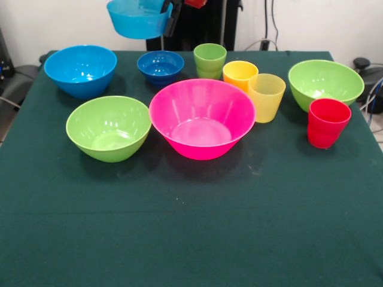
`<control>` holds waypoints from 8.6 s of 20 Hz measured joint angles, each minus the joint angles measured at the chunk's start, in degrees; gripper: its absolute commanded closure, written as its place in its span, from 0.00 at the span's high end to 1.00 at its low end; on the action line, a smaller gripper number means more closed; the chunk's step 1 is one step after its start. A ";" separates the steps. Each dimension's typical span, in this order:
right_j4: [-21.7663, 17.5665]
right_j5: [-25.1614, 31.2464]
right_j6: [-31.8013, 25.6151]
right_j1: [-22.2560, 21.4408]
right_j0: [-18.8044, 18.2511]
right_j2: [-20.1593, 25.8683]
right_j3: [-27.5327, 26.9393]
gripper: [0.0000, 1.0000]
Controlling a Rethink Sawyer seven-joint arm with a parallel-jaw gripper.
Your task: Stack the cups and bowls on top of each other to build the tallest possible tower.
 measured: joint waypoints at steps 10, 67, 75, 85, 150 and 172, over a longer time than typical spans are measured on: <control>0.01 -3.76 3.65 0.34 -0.15 2.23 2.60 0.00; -1.20 -18.50 8.29 13.36 0.02 5.28 4.47 0.00; -1.20 -18.50 9.35 12.13 0.10 5.03 5.59 0.00; -1.21 -18.50 11.56 10.40 0.09 4.72 6.69 0.00; -7.68 -13.95 12.37 7.13 -9.95 11.20 12.60 0.00; -8.37 -17.22 12.37 12.23 -7.58 8.80 12.20 0.00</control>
